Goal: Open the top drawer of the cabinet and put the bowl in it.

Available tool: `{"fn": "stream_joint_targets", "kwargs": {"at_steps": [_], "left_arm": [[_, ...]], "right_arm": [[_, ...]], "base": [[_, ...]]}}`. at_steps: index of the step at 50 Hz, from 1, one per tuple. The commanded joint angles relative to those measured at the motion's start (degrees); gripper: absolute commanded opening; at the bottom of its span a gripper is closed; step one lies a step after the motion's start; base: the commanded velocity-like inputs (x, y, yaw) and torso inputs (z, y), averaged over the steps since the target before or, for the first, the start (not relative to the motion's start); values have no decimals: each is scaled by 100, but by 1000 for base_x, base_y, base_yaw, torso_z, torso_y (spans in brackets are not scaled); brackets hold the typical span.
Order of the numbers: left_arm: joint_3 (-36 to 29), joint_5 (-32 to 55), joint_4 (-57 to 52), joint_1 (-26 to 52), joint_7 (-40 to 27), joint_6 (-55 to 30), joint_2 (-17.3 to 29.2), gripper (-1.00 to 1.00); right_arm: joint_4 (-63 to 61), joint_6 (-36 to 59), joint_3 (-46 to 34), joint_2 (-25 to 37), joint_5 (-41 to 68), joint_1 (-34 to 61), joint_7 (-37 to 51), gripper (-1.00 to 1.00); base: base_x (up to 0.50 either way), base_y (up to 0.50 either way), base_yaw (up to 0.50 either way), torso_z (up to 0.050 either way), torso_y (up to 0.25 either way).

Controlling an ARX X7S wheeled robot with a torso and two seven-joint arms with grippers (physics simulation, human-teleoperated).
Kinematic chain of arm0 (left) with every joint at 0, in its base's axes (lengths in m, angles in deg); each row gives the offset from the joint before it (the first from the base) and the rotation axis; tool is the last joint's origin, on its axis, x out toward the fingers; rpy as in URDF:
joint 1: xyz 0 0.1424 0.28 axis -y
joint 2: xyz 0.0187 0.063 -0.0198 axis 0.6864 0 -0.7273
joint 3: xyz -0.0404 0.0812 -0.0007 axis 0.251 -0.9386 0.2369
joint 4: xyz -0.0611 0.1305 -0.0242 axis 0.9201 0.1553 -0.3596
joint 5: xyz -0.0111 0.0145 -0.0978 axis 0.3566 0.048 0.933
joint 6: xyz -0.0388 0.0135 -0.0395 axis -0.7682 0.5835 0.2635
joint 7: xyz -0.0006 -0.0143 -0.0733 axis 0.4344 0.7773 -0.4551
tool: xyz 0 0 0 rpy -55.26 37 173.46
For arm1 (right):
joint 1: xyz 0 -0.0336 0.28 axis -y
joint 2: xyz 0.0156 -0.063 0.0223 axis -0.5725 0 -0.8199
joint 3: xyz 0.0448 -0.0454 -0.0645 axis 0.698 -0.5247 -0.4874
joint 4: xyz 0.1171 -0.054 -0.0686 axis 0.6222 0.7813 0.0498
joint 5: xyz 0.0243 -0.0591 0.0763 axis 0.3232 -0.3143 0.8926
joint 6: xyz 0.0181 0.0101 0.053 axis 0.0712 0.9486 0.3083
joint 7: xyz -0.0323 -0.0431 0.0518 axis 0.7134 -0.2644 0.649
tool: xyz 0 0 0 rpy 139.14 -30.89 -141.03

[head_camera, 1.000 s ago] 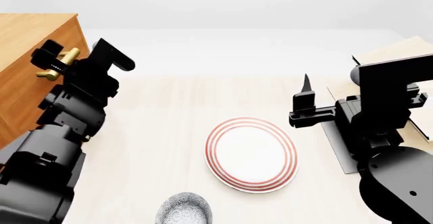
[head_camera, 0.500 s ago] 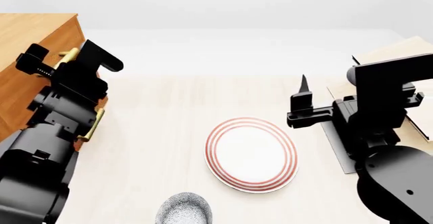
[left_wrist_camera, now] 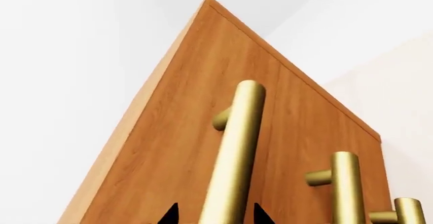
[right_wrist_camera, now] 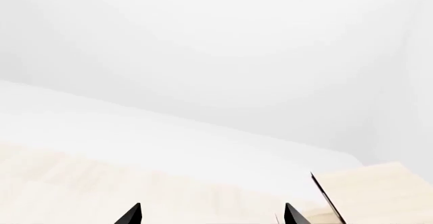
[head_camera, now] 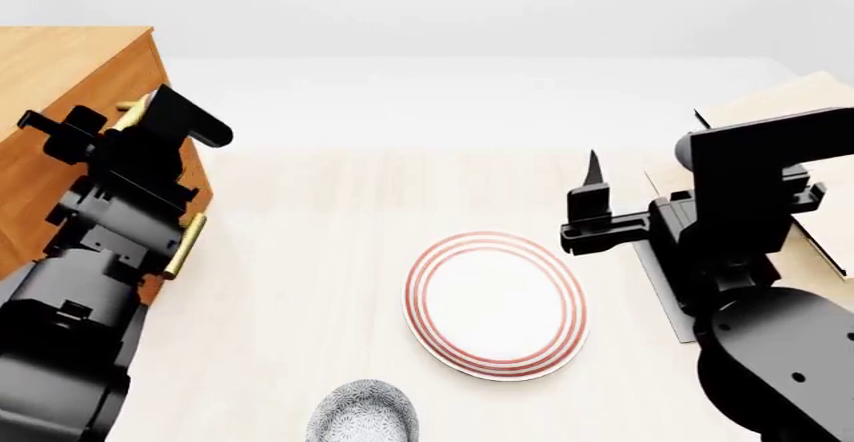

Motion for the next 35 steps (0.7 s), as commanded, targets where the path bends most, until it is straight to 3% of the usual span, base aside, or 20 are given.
{"fn": "stream_joint_targets", "kwargs": {"at_steps": [1,24,30,35], "left_arm": [[76,212,1,-56,44,38,-9,-100],[10,206,-41,-71,99,279,-91,-100],[-27,201,-1354,-415,196,-334,161,-100],[-54,194,-1708,-503,228,-457,202,-100]], "right_arm": [[55,-98,-46,16,-26,-48,-2,100],[46,-131,-36,26,29,-77,57,100],[30,-147,-24,20,52,-102,72,100],[19,-132,14,29,88,-101,86,100]], "base": [[0,0,0,0,0],[2,0,-1,0,0],[2,0,-3,0,0],[0,0,-3,0,0]]}}
